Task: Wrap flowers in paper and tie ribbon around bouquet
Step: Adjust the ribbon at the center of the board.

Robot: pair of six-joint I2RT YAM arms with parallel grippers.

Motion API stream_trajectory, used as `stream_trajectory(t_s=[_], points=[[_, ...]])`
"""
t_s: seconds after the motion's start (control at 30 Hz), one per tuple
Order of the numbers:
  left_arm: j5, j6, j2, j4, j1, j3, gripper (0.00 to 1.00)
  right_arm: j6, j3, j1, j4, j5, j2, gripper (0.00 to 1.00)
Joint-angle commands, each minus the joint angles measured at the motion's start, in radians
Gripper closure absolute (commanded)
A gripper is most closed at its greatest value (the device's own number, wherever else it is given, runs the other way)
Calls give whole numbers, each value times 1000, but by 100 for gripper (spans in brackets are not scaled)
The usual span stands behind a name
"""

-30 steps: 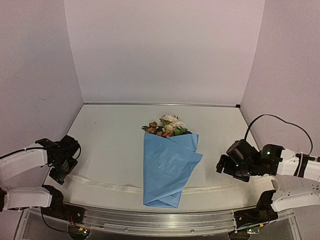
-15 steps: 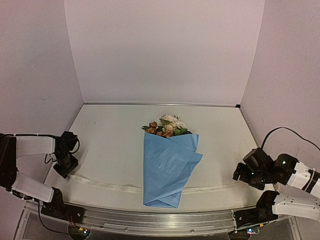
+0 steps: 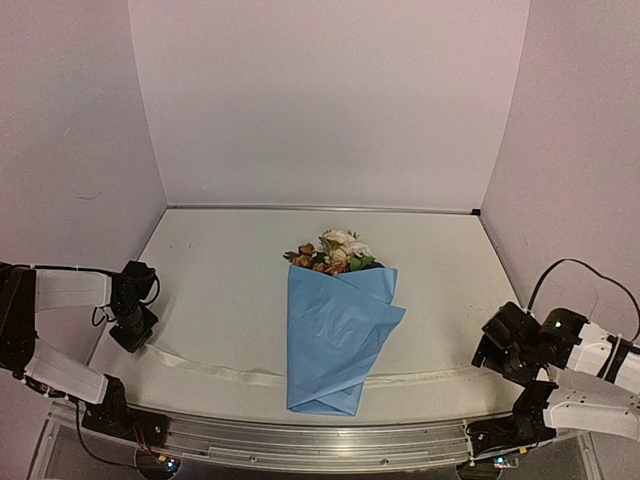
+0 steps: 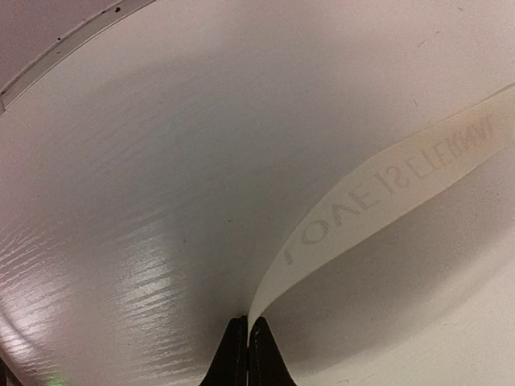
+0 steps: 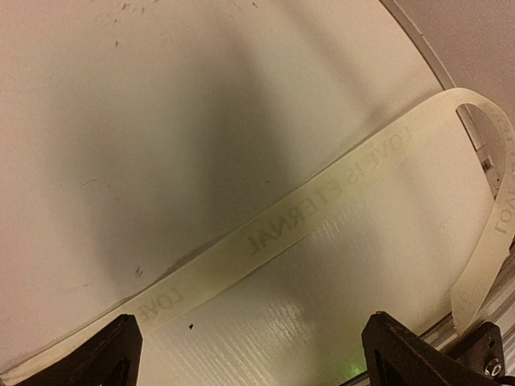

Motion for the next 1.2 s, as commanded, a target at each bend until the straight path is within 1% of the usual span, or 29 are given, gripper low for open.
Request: stream_trajectory(t_s=[0.0, 0.1, 0.17, 0.23, 0.33, 0.47, 0.6, 0.9, 1.03, 1.17], points=[[65, 49, -28, 86, 3, 20, 100, 169, -20, -14, -37, 34, 51, 2], [86, 88, -39, 101, 4, 34, 100, 249, -31, -38, -20, 62, 91, 2], [94, 108, -54, 110, 3, 38, 100, 253, -19, -69, -2, 53, 126, 2], [101, 123, -70, 124, 3, 37, 100, 227, 2, -115, -1, 55, 158, 3], [117, 144, -84, 140, 3, 37, 100, 207, 1, -217, -2, 22, 192, 3], [149, 157, -96, 165, 3, 26, 100, 115, 14, -344, 5, 14, 223, 3], [166, 166, -110, 187, 3, 7, 100, 31, -22, -477, 98, -54, 226, 4], [181, 178, -144, 201, 1, -6, 100, -82, -36, -666, 241, -168, 288, 4], [184, 175, -162, 199, 2, -2, 100, -120, -12, -754, 254, -198, 340, 6], [192, 170, -164, 205, 3, 0, 100, -150, -3, -824, 280, -220, 383, 11]])
